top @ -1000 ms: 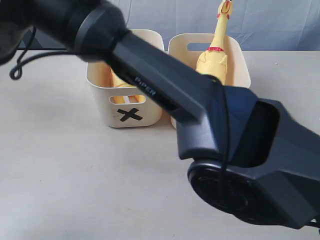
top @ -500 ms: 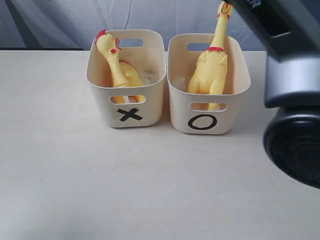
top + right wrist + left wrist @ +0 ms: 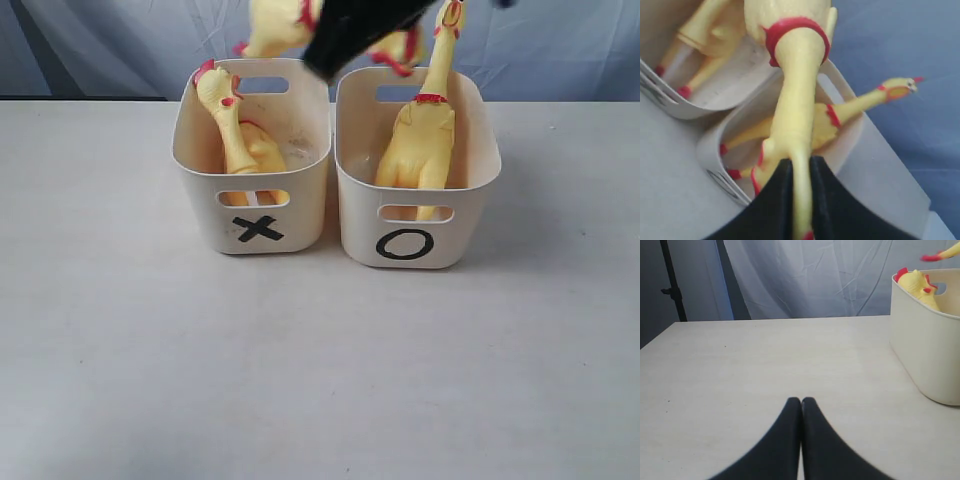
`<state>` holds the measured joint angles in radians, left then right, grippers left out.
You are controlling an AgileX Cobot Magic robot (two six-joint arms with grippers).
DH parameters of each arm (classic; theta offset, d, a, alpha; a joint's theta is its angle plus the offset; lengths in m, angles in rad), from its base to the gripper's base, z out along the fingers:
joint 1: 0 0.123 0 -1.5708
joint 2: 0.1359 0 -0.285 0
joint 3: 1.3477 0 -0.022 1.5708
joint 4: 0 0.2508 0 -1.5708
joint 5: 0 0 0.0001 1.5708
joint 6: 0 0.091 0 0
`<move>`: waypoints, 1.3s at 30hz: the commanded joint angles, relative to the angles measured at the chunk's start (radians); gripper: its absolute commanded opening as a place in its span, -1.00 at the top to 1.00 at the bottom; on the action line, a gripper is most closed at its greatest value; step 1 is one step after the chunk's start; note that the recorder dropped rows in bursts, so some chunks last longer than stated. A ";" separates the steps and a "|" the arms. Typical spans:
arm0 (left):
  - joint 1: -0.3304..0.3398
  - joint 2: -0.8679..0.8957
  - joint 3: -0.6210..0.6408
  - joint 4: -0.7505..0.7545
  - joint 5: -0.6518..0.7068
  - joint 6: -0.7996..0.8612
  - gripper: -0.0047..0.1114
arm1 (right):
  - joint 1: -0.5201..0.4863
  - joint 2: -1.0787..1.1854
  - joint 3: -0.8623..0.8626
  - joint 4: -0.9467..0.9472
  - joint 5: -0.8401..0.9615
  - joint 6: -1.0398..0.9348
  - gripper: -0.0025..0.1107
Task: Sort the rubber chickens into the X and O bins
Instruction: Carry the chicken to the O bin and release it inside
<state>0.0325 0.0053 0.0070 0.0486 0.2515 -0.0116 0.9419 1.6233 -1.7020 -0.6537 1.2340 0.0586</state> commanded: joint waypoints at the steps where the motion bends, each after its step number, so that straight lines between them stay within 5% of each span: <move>1: -0.004 -0.005 -0.007 -0.006 -0.013 -0.005 0.92 | -0.049 -0.233 0.112 -0.078 -0.013 0.004 0.97; 6: -0.004 -0.005 -0.007 -0.006 -0.013 -0.005 0.92 | -0.128 -0.393 0.144 0.220 -0.013 -0.128 0.97; 21: -0.004 -0.005 -0.007 -0.006 -0.013 -0.005 0.92 | -0.253 -0.425 0.450 0.032 -0.013 -0.150 0.97; 39: -0.004 -0.005 -0.007 -0.006 -0.013 -0.005 0.92 | -0.253 -0.397 0.450 0.323 -0.013 -0.271 0.97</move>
<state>0.0325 0.0053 0.0070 0.0486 0.2515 -0.0116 0.6920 1.2091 -1.2546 -0.3189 1.2424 -0.1944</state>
